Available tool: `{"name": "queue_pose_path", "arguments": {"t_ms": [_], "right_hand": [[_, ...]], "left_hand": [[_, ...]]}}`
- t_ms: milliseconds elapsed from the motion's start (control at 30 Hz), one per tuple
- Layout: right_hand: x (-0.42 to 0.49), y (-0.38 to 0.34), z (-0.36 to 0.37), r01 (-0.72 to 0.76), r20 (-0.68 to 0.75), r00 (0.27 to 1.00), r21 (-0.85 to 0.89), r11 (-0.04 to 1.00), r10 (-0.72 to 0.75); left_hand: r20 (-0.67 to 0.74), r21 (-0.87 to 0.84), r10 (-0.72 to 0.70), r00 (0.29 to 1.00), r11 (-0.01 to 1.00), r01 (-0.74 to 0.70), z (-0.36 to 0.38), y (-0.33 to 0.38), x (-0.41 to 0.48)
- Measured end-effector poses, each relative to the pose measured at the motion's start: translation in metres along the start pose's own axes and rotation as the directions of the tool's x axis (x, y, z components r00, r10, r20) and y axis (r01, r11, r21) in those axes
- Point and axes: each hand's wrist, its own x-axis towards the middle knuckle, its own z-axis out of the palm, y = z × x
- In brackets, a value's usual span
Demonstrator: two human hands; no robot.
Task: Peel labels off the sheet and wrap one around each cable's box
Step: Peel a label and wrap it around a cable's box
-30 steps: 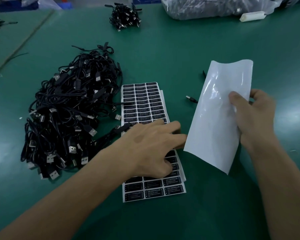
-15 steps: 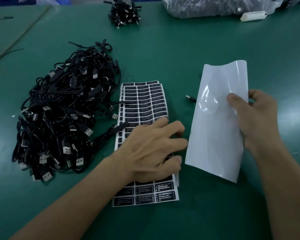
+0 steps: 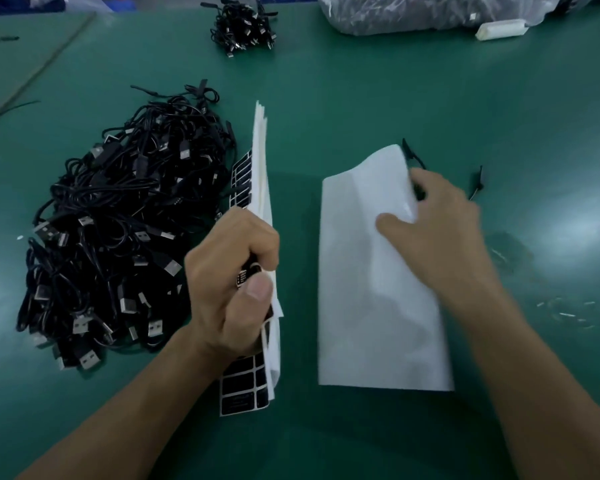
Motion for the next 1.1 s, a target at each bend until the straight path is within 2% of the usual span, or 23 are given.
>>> {"name": "queue_pose_path", "arguments": {"t_ms": [33,100,133,167,233,267,333,367,433,500,567,733,900,1000,1100], "right_hand": [[0.000,-0.007,0.007,0.028,0.034,0.999,-0.019,0.999,-0.027],[0.001,-0.020,0.022,0.079,0.088,0.993,-0.017,0.997,-0.078],[0.001,-0.028,0.030,0.089,0.112,0.990,-0.001,0.996,-0.088],[-0.001,-0.035,0.037,0.089,0.141,0.986,0.019,0.996,-0.091],[-0.002,-0.046,0.050,0.080,0.244,0.965,0.061,0.995,-0.093],[-0.001,-0.050,0.055,0.089,0.301,0.948,0.049,0.995,-0.099],[0.000,-0.053,0.056,0.127,0.360,0.926,-0.021,0.992,-0.111],[0.002,-0.051,0.054,0.137,0.336,0.935,-0.042,0.990,-0.115],[0.003,-0.046,0.046,0.119,0.172,0.978,-0.014,0.993,-0.115],[0.004,-0.039,0.038,0.034,0.031,0.999,0.145,0.989,-0.039],[0.007,-0.033,0.034,-0.049,0.035,0.998,0.226,0.973,0.043],[0.014,-0.023,0.030,-0.072,0.157,0.986,0.097,0.993,0.056],[0.016,-0.015,0.025,-0.175,0.200,0.972,0.246,0.953,0.127],[0.017,-0.010,0.025,-0.231,0.229,0.960,0.314,0.921,0.163],[0.018,-0.012,0.031,-0.262,0.293,0.941,0.316,0.912,0.168]], "left_hand": [[0.049,0.014,-0.095,0.994,0.995,0.095,-0.006,-0.005,0.006],[0.173,0.082,-0.331,0.928,0.943,0.321,-0.012,-0.013,0.016],[0.219,0.058,-0.295,0.930,0.955,0.290,-0.014,-0.013,0.016],[0.239,0.003,-0.182,0.954,0.982,0.187,-0.015,-0.010,0.014],[0.185,-0.070,-0.052,0.981,0.995,0.066,-0.008,-0.001,0.008],[0.142,-0.070,-0.041,0.989,0.996,0.051,-0.006,-0.001,0.002],[0.141,-0.061,-0.033,0.990,0.997,0.042,-0.001,0.002,-0.002],[0.148,-0.053,-0.020,0.989,0.998,0.028,-0.002,0.001,-0.002],[0.069,-0.028,-0.017,0.997,0.999,0.019,-0.002,0.001,-0.002],[-0.015,-0.044,-0.028,1.000,0.999,0.027,-0.002,-0.001,-0.002],[-0.079,-0.037,-0.034,0.996,0.999,0.031,-0.002,-0.005,-0.004],[-0.276,0.037,-0.216,0.937,0.971,0.235,-0.008,-0.007,0.000],[-0.333,-0.035,-0.425,0.842,0.898,0.439,-0.010,-0.011,0.000],[-0.362,-0.040,-0.470,0.805,0.871,0.490,-0.008,-0.013,-0.002],[-0.426,-0.131,-0.506,0.750,0.855,0.502,-0.005,-0.014,-0.004]]}}
